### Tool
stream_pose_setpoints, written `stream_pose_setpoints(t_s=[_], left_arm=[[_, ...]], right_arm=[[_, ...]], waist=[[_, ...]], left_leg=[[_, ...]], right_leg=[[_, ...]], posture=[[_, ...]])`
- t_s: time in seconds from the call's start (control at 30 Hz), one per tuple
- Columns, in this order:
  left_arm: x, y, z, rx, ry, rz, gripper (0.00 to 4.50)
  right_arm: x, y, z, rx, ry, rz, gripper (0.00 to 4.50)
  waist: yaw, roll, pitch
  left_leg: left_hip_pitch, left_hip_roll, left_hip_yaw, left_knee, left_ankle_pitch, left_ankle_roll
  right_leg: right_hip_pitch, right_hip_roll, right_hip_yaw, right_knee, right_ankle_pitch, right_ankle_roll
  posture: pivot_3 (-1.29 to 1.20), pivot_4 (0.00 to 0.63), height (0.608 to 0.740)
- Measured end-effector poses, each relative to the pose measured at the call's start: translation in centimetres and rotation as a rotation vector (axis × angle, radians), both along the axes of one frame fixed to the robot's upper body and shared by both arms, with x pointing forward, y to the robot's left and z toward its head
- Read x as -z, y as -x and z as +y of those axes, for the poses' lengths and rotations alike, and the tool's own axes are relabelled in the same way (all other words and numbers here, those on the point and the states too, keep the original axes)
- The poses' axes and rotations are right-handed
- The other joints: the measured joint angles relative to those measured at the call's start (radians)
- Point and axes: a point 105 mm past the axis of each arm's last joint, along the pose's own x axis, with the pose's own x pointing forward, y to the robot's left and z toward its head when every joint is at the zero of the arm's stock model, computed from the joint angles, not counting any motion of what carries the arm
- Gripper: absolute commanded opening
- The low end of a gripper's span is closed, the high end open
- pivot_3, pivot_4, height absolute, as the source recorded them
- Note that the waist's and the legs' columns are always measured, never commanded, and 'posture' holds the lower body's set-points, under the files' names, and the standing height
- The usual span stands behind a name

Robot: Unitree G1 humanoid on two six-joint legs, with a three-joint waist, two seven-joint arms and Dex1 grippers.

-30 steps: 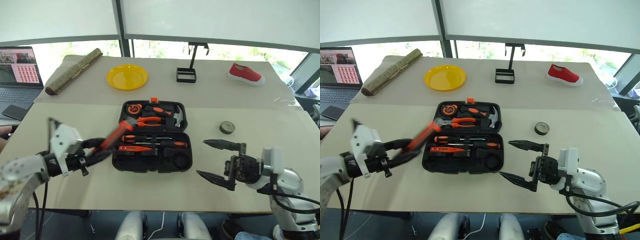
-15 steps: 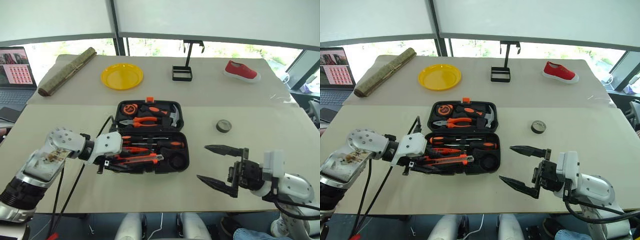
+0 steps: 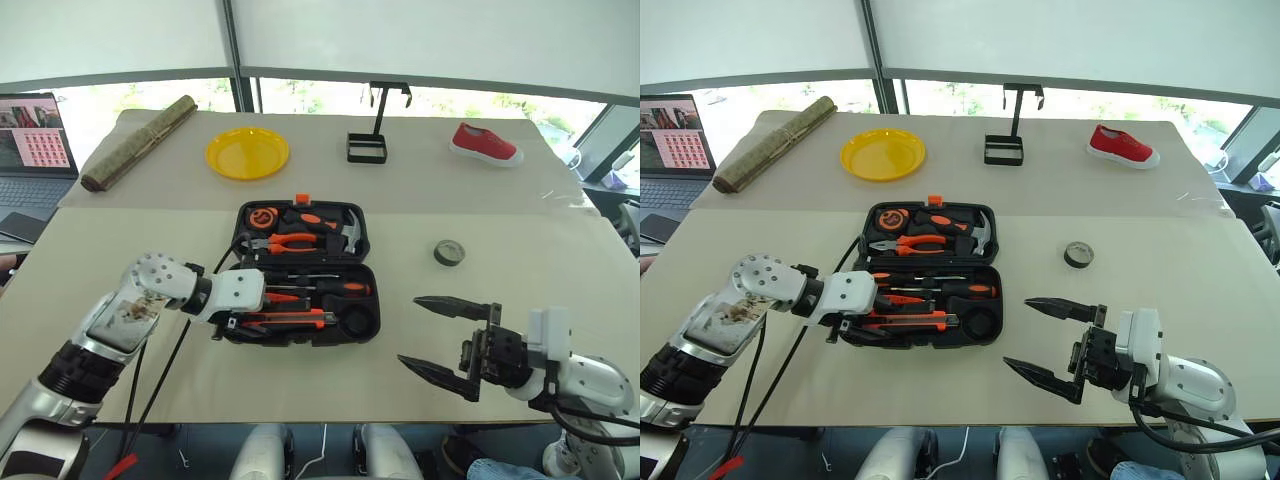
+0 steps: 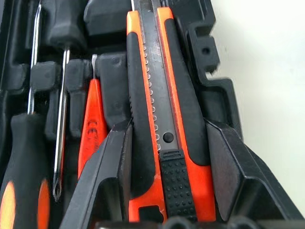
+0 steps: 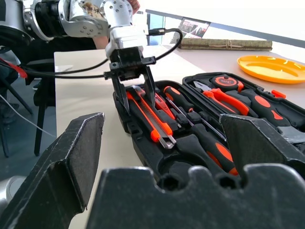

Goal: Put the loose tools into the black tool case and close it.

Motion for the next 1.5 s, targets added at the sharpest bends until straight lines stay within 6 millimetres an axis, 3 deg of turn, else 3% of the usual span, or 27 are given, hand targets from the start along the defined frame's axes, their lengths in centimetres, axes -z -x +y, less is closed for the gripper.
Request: stream_pose_setpoints(t_s=[0.23,0.3,0.47,0.6,0.7,0.77,0.87,1.1,1.33,1.5], left_arm=[[0.1,-0.1,-0.2,-0.008,0.002,0.005,1.73],[0.1,0.0,-0.1,-0.009,-0.003,0.009,2.74],[-0.3,-0.5,0.3,-0.035,0.004,0.013,4.23],[-1.1,0.0,-1.1,0.022,0.127,0.096,4.23],[-2.9,-0.7,-0.8,0.022,0.181,0.085,4.23],[-4.3,-1.4,-0.4,0.014,0.220,0.052,3.70],[-4.9,-1.6,-0.3,0.027,0.277,0.016,2.79],[-2.0,-0.3,-1.0,0.063,0.367,0.053,0.28],[0.1,-1.2,-0.5,0.045,0.293,-0.025,0.13],[0.4,-1.2,-0.8,0.061,0.292,-0.049,0.13]], right_arm=[[0.2,0.2,0.3,-0.013,-0.009,-0.005,4.50],[0.3,0.1,0.3,-0.011,-0.007,-0.004,4.50],[0.6,0.0,0.1,-0.003,-0.002,-0.001,4.50],[0.5,-0.5,0.1,0.001,-0.002,-0.012,4.50],[0.5,-0.8,0.0,0.005,-0.003,-0.014,4.50],[0.5,-1.2,-0.2,0.011,-0.005,-0.018,4.50],[0.6,-1.4,-0.3,0.022,-0.009,-0.020,4.50],[0.9,-1.8,-0.4,0.054,-0.030,-0.032,4.50],[0.6,-2.1,-0.2,0.055,-0.027,-0.057,4.50],[0.5,-2.3,-0.2,0.067,-0.031,-0.062,4.50]], waist=[[0.001,0.000,0.000],[0.000,0.000,0.000],[-0.005,0.000,0.000],[-0.002,0.000,0.000],[0.000,0.000,0.000],[-0.001,0.000,0.000],[-0.001,0.000,0.000],[-0.001,0.000,0.000],[-0.001,0.000,0.000],[0.001,0.000,0.000]], left_leg=[[0.000,0.000,-0.001,0.003,0.000,0.000],[0.000,0.000,-0.001,0.003,0.000,0.000],[0.000,0.000,0.000,0.002,0.000,0.000],[-0.001,0.000,0.000,0.004,0.000,0.000],[-0.001,0.000,-0.001,0.004,0.000,0.000],[-0.001,0.000,-0.001,0.004,0.000,0.000],[-0.001,0.000,-0.001,0.004,0.000,0.000],[-0.001,0.000,-0.001,0.005,0.000,0.000],[0.000,0.000,-0.001,0.005,0.000,0.000],[0.000,0.000,-0.001,0.005,0.000,0.000]], right_leg=[[0.002,0.000,0.000,0.000,0.001,0.001],[0.002,0.000,0.000,0.001,0.001,0.001],[0.001,0.001,0.001,0.001,0.001,0.001],[0.000,0.000,0.001,0.002,0.001,0.001],[0.000,0.000,0.000,0.002,0.001,0.001],[0.000,0.001,0.000,0.002,0.001,0.001],[0.001,0.000,0.000,0.002,0.001,0.001],[0.000,0.000,0.001,0.003,0.001,0.001],[0.001,0.000,0.001,0.003,0.002,0.001],[0.001,0.000,0.000,0.003,0.002,0.001]], posture=[[0.00,0.150,0.740],[0.00,0.150,0.740],[0.00,0.150,0.740],[0.00,0.150,0.740],[0.00,0.150,0.740],[0.00,0.150,0.740],[0.00,0.150,0.740],[0.00,0.150,0.740],[0.00,0.150,0.740],[0.00,0.150,0.740]])
